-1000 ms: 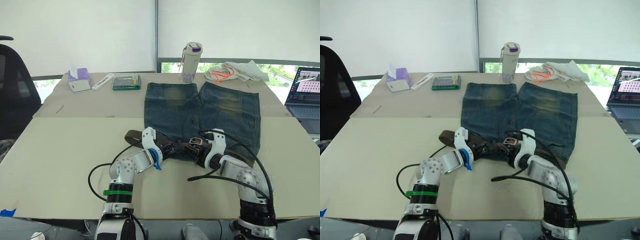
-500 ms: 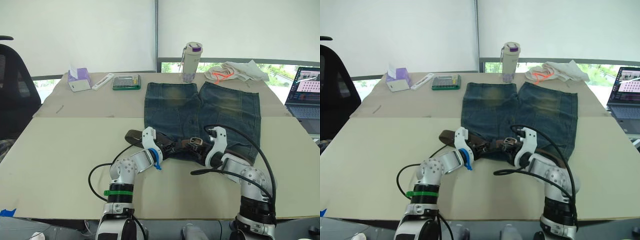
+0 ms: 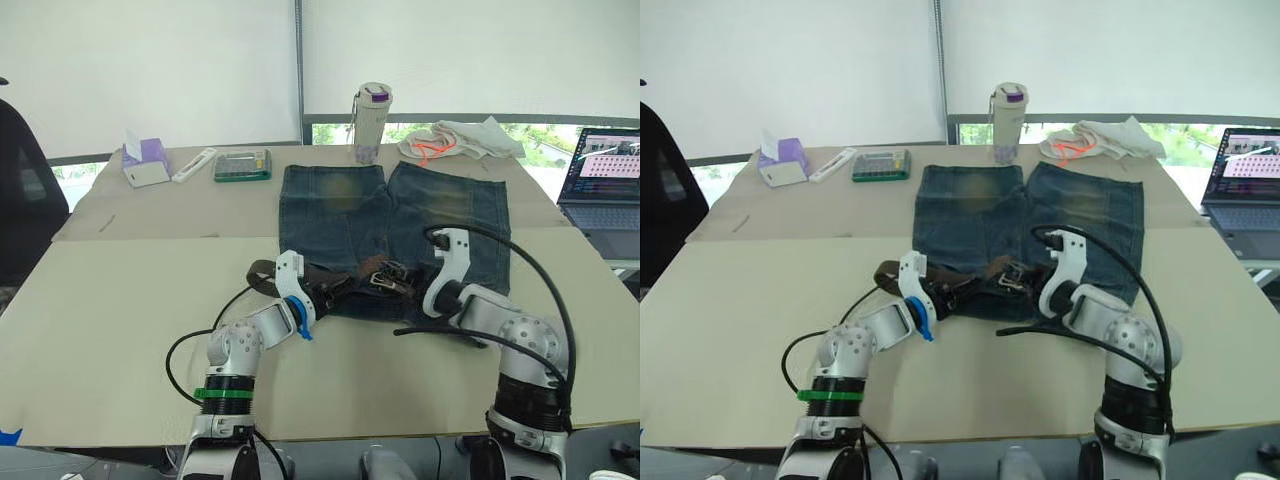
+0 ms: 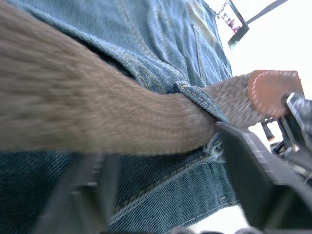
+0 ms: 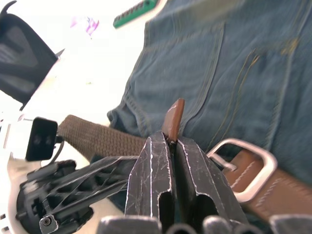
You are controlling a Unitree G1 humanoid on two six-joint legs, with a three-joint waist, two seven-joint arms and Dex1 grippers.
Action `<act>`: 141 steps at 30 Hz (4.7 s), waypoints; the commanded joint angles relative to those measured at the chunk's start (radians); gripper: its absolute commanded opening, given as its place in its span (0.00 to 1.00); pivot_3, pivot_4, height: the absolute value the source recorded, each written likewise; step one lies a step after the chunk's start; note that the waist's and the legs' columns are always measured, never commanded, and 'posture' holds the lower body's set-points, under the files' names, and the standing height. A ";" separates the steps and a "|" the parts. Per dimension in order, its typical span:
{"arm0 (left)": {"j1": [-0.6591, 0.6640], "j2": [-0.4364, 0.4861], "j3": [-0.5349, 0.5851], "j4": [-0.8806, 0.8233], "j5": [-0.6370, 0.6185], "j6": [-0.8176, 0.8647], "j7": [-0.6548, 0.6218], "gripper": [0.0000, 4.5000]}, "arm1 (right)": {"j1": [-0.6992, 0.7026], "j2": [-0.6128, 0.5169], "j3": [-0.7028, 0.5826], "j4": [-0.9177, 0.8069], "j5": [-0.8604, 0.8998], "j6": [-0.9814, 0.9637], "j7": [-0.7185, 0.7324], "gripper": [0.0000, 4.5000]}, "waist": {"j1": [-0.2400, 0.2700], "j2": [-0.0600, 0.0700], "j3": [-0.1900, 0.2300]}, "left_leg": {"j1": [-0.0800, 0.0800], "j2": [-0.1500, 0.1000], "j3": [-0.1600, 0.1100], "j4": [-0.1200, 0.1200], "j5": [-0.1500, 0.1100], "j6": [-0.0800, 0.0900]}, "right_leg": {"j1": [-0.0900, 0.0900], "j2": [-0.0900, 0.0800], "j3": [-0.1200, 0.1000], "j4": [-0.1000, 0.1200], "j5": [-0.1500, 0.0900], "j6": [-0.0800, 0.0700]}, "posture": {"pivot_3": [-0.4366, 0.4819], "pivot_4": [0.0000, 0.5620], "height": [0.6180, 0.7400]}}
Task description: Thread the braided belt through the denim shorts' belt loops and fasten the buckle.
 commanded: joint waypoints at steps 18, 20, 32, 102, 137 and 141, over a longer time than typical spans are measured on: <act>0.132 0.202 -0.069 -0.246 -0.158 -0.143 -0.494 0.99 | -0.220 0.039 -0.268 0.107 0.879 -0.105 -0.417 0.00 | -0.001 0.003 0.003 | -0.002 0.006 -0.001 -0.002 0.000 0.001 | -0.002 0.000 0.001 -0.001 0.000 -0.002 | 0.48 0.27 1.00; 0.096 0.127 -0.005 -0.249 -0.288 -0.096 -0.423 0.99 | -0.206 0.066 -0.224 0.095 0.918 -0.159 -0.461 0.00 | 0.003 0.003 0.003 | -0.002 0.006 -0.001 -0.001 0.000 0.001 | -0.001 -0.001 0.001 -0.001 0.000 -0.002 | 0.48 0.27 1.00; -0.048 -0.146 0.157 -0.164 -0.744 -0.070 0.009 0.99 | -0.119 0.063 -0.028 0.048 0.883 -0.337 -0.449 0.00 | -0.003 0.003 0.003 | -0.002 0.004 0.000 -0.001 0.000 0.001 | -0.001 0.002 0.000 -0.001 0.000 -0.001 | 0.48 0.27 1.00; 0.038 -0.046 0.143 -0.044 -0.857 -0.100 0.150 0.00 | 0.082 -0.219 0.149 0.007 0.794 -0.386 -0.216 0.25 | 0.005 0.000 0.005 | -0.003 0.001 0.002 -0.001 0.000 0.001 | -0.001 0.000 0.000 -0.003 0.000 -0.001 | 0.48 0.27 1.00; 0.073 0.016 0.158 -0.016 -0.673 -0.064 0.242 0.00 | 0.188 -0.456 0.524 0.184 -0.649 -0.935 0.329 0.86 | 0.011 -0.004 0.006 | -0.002 0.000 0.000 -0.001 0.002 -0.002 | 0.000 -0.001 0.000 -0.004 -0.001 -0.001 | 0.48 0.27 1.00; 0.072 0.013 0.161 -0.016 -0.670 -0.063 0.244 0.00 | 0.197 -0.447 0.511 0.185 -0.669 -0.922 0.322 0.86 | 0.011 -0.004 0.006 | -0.002 0.000 0.000 -0.001 0.002 -0.002 | 0.000 -0.001 0.000 -0.003 -0.001 -0.001 | 0.48 0.27 1.00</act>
